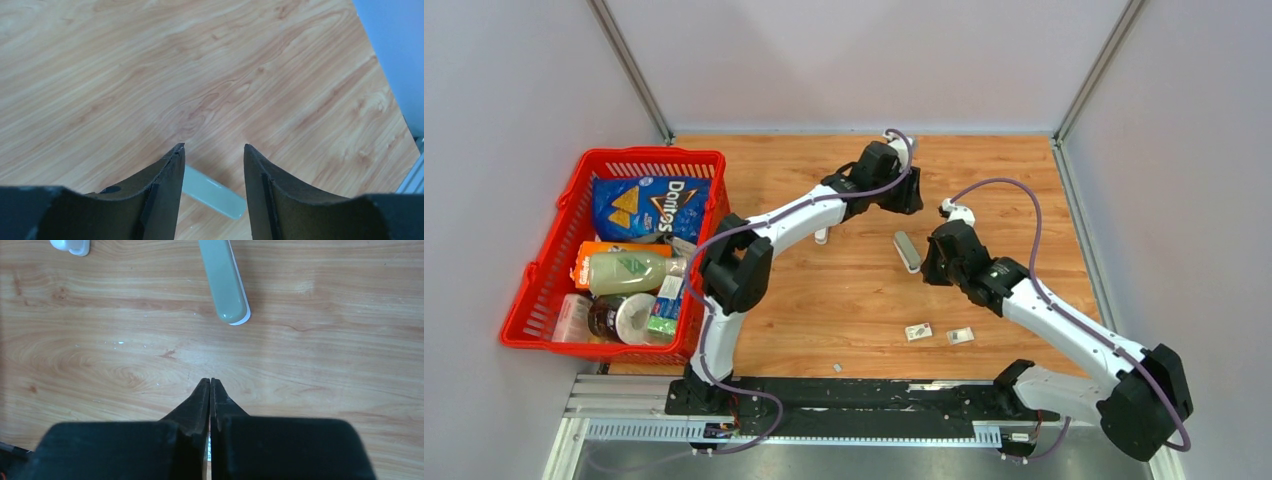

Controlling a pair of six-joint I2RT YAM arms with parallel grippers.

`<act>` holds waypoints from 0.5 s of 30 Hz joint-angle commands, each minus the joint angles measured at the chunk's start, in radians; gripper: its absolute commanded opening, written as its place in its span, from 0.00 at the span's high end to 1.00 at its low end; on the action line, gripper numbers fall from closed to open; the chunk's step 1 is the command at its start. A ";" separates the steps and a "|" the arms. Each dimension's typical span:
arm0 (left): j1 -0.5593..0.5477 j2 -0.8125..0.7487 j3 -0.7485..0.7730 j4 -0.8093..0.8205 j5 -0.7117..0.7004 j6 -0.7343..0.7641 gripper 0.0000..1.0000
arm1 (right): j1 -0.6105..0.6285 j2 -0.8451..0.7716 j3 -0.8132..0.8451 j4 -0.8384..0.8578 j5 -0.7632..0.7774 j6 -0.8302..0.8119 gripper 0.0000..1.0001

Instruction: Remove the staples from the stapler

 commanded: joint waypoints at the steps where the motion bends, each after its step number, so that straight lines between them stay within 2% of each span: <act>1: -0.023 0.082 0.095 -0.048 0.054 -0.024 0.47 | -0.019 0.056 -0.008 0.096 -0.008 0.025 1.00; 6: -0.037 0.188 0.166 -0.104 0.063 -0.018 0.58 | -0.029 0.142 -0.002 0.140 -0.010 0.037 1.00; 15: -0.037 0.291 0.201 -0.144 0.063 0.019 0.69 | -0.035 0.292 0.012 0.221 -0.054 0.060 1.00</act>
